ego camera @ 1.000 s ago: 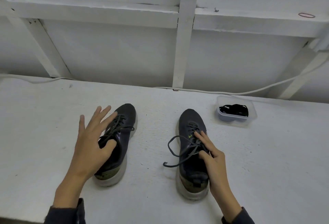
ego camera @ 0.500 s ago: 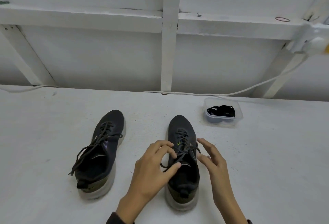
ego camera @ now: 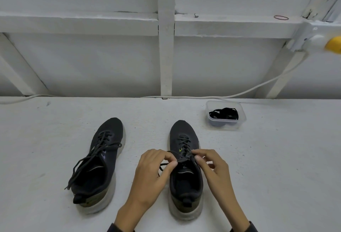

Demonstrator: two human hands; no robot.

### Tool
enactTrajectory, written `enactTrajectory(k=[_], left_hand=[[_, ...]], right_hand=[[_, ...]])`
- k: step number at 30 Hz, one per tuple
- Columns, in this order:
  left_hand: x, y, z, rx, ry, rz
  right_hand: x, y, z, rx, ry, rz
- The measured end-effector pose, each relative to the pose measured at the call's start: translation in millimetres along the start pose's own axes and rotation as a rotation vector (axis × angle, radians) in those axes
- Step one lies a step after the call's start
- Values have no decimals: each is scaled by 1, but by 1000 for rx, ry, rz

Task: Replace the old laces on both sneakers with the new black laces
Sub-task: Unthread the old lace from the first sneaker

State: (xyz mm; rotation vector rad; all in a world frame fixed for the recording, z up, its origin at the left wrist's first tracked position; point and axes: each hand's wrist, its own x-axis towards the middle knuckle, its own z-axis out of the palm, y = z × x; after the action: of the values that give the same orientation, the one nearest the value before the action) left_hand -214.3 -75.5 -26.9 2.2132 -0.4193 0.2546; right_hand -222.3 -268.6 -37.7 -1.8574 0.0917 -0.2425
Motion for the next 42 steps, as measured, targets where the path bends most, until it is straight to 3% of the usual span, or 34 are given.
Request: enactTrajectory(k=[9,14,17,23,25,28,32,36,42], left_hand=[[1,-4,-6,12,-27,-1],[3,-5,-15,42,-6,7],[5,-10,-29,4,83,-59],[12,-28,-64,-105,477,-334],[15,-28,-70,-115,536,-373],[20,-27,-65,-10,474,-295],[17,-10,-39,58,277,-140],[8,9,-16,50,-2,-136],[6,9,-5,12,-72,-134]], right_hand=[[13,3,-3,-54,-68,-52],[22,2,-9,-39,2,-40],[27,3,-19,-14,76,2],[34,11,-43,101,313,79],[33,12,-44,137,363,105],[29,12,-39,93,301,107],[25,2,-27,19,14,7],[23,-7,-18,-14,-231,-71],[25,-9,-16,-61,-204,-120]])
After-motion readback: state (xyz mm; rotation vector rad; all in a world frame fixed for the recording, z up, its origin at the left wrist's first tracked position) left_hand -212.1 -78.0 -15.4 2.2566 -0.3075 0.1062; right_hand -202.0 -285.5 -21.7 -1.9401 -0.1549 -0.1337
